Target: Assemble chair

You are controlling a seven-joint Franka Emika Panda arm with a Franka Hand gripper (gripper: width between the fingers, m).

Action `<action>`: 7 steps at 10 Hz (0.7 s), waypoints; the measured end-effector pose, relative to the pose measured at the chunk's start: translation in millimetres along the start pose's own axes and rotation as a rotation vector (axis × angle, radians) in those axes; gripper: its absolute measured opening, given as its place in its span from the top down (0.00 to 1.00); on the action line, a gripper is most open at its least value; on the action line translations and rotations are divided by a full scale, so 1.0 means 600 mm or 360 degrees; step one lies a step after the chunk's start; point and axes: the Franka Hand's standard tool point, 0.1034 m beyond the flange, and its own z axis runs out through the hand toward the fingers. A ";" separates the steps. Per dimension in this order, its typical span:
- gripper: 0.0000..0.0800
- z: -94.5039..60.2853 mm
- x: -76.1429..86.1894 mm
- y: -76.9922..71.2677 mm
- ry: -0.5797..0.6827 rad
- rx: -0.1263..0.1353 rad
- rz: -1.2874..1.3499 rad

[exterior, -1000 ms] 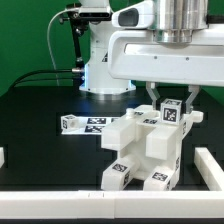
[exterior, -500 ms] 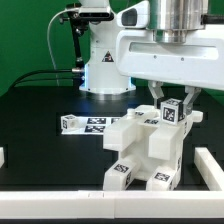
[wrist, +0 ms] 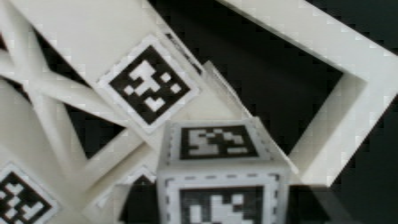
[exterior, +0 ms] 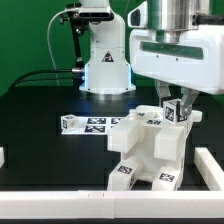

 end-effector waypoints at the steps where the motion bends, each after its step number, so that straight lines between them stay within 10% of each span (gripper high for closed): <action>1: 0.64 0.000 -0.001 0.000 -0.0002 0.0001 0.0115; 7: 0.64 0.001 -0.010 -0.003 -0.0031 0.0007 0.0560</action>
Offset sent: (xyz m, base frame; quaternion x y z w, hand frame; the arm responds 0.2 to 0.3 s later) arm 0.0000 0.0000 0.0000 0.0000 0.0000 0.1938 0.9810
